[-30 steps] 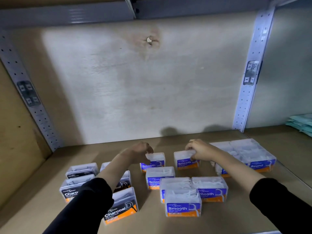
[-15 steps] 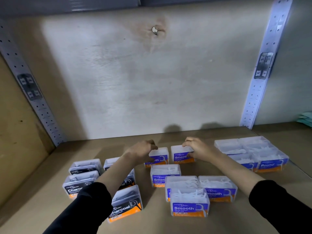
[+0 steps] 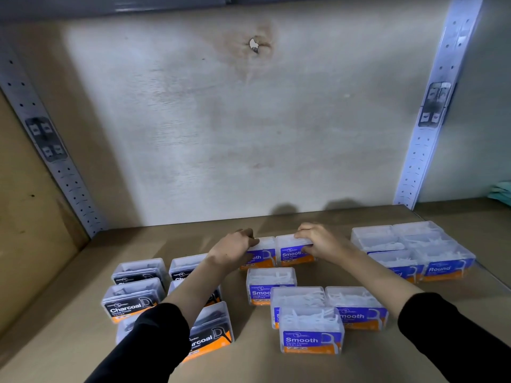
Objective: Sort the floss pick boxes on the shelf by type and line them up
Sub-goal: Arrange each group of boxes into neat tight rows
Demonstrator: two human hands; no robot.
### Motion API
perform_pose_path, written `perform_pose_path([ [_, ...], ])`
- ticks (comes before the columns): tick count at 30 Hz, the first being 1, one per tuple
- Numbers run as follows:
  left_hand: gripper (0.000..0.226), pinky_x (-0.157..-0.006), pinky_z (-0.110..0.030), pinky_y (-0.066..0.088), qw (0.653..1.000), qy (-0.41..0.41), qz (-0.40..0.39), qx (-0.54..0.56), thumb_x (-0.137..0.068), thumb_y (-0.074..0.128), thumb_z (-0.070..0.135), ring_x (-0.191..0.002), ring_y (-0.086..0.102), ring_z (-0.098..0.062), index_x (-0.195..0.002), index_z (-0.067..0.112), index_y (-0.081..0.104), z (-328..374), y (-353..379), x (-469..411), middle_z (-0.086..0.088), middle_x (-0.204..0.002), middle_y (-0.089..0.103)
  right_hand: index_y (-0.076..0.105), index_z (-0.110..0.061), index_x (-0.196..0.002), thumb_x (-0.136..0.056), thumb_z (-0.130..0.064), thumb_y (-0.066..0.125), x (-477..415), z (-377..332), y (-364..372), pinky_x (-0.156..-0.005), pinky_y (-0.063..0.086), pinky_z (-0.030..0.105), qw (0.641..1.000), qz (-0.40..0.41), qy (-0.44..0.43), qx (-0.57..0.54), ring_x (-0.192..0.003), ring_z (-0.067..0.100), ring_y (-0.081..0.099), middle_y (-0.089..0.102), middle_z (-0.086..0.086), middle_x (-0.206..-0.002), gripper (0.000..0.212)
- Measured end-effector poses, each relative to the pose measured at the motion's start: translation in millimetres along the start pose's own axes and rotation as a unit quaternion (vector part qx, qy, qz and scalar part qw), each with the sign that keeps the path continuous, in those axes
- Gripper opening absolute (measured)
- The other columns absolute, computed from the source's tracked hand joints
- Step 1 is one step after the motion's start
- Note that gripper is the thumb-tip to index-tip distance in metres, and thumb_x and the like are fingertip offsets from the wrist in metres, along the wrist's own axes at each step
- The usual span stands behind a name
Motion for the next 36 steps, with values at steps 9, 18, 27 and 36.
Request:
perform_pose_path([
  [9, 0.046, -0.096, -0.027, 0.045, 1.000, -0.002, -0.010, 0.022, -0.093, 0.053, 0.023, -0.123, 0.049, -0.020, -0.137, 0.015, 0.044, -5.7, 3.9, -2.1, -0.006, -0.137, 0.047, 0.053, -0.010, -0.128, -0.088, -0.014, 0.056, 1.5, -1.0, -1.1, -0.094, 0.044, 0.031, 1.000, -0.007, 0.005, -0.006, -0.117, 0.018, 0.049, 0.053, 0.005, -0.126, 0.040],
  [18, 0.046, -0.098, -0.031, 0.044, 0.999, 0.018, -0.017, 0.041, -0.093, 0.052, 0.021, -0.125, 0.047, -0.021, -0.137, 0.014, 0.044, 2.4, -10.8, 7.2, -0.005, -0.141, 0.043, 0.059, -0.007, -0.121, -0.087, -0.012, 0.058, 9.8, -5.7, -16.0, -0.087, 0.044, 0.027, 0.999, -0.038, 0.020, -0.027, -0.110, 0.017, 0.051, 0.055, 0.007, -0.124, 0.034],
  [27, 0.050, -0.103, -0.030, 0.041, 0.988, 0.058, -0.113, 0.086, -0.084, 0.062, 0.016, -0.122, 0.049, -0.021, -0.133, 0.015, 0.050, 18.9, -13.5, 27.2, -0.005, -0.138, 0.049, 0.062, -0.013, -0.119, -0.083, -0.014, 0.062, 70.0, 2.0, -41.6, -0.064, 0.037, 0.008, 0.984, -0.169, 0.039, -0.031, -0.087, 0.006, 0.052, 0.064, 0.003, -0.116, 0.036],
  [36, 0.055, -0.105, -0.031, 0.039, 0.989, 0.038, -0.137, 0.050, -0.082, 0.068, 0.019, -0.125, 0.048, -0.023, -0.133, 0.016, 0.048, 31.0, 1.5, 34.9, -0.006, -0.140, 0.049, 0.054, -0.014, -0.127, -0.082, -0.019, 0.064, 107.3, 3.4, -30.1, -0.072, 0.041, 0.010, 0.973, -0.211, 0.068, -0.056, -0.097, 0.007, 0.051, 0.059, 0.003, -0.124, 0.046],
])
Point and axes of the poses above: each hand's wrist, its own x-axis away from the middle knuckle, its own y-axis out of the palm, z = x × y, the point moved 6 cm from there along -x, towards the middle knuckle
